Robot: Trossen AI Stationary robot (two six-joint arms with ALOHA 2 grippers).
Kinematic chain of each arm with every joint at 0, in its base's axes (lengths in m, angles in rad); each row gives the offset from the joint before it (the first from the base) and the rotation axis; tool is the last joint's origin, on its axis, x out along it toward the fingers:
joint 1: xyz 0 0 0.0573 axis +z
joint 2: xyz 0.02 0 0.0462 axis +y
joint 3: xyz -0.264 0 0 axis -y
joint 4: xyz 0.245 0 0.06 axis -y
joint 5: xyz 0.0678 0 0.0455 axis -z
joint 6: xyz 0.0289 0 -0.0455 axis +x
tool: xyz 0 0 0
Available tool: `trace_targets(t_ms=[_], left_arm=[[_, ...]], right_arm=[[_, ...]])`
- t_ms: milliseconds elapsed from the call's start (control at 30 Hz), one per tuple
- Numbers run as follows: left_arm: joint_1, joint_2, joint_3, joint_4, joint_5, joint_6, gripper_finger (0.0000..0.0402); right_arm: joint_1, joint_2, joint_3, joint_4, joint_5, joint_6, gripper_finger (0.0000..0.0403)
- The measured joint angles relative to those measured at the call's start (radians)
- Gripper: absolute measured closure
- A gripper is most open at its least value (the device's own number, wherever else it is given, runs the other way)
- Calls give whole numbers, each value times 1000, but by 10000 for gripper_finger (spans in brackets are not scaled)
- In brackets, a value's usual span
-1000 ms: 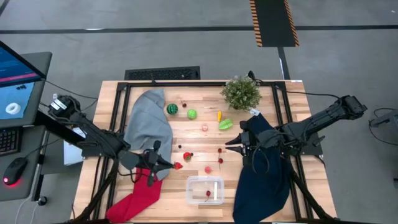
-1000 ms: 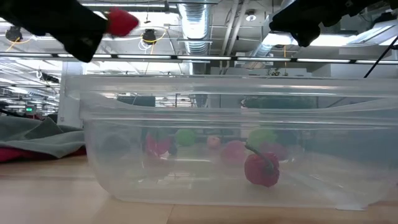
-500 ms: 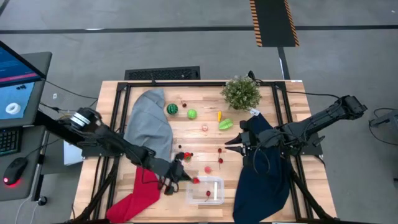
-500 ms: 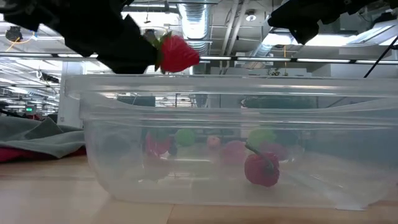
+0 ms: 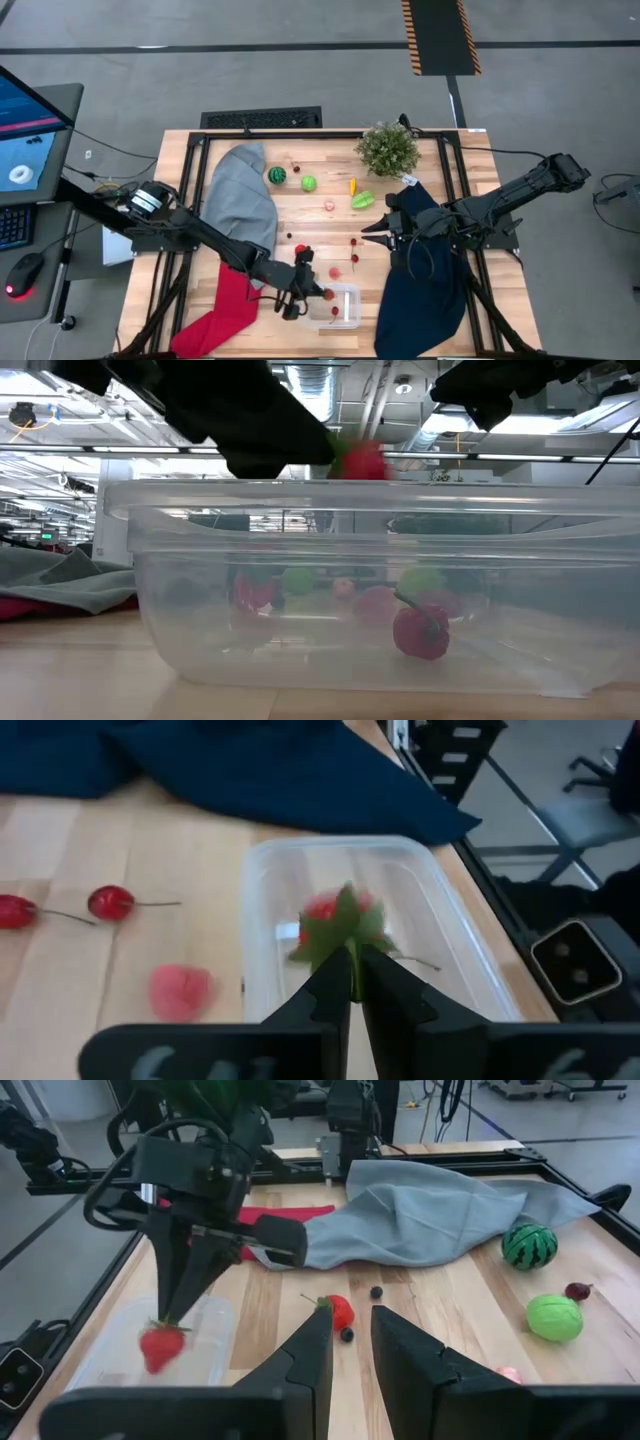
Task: Pick and placing Produce into tupperware
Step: Put the strawberry into the transparent bin
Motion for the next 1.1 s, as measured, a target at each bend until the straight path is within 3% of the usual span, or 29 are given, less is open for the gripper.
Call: trace_targets(t_ms=[133, 433, 633, 767, 967, 1100], left_arm=[[-1, 0, 4, -22, -9, -9, 377], [-2, 0, 4, -16, -209, 44, 356], [-19, -6, 3, 89, -158, 237, 352], [-23, -55, -11, 65, -162, 271, 352], [-10, -175, -86, -200, -346, 90, 351], [-13, -212, -121, -247, -408, -16, 351]], right_arm=[[0, 0, 0, -3, 0, 0, 308], [0, 0, 0, 28, 0, -24, 308], [0, 1, 0, 29, 0, -38, 308], [0, 28, 0, 31, 0, -43, 308], [-6, 123, 0, 70, -1, -56, 308], [-23, 165, 0, 131, 0, -76, 308]])
